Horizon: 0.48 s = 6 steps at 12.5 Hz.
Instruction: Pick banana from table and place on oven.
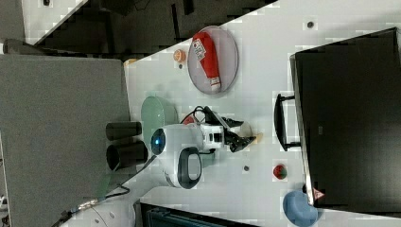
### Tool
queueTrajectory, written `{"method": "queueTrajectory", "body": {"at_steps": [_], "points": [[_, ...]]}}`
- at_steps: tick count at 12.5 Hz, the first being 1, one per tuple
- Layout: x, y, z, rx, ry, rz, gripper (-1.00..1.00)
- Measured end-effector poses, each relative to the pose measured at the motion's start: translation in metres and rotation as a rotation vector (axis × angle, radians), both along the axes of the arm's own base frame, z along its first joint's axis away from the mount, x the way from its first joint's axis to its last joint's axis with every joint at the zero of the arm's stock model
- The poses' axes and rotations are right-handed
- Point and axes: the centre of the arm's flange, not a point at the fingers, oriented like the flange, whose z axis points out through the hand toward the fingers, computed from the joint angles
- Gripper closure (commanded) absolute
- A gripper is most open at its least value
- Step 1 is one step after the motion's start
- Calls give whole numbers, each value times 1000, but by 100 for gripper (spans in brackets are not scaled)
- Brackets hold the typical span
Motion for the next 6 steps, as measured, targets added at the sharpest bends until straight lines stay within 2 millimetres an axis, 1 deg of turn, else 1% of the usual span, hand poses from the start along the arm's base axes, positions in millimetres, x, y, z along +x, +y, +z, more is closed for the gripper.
{"method": "queueTrajectory", "body": {"at_steps": [2,3,6], "points": [[1,3,-2,3,-10,-7,47],[1,3,2,1,-26,-6,47],[9,0,19,1,-54,3,47]]}}
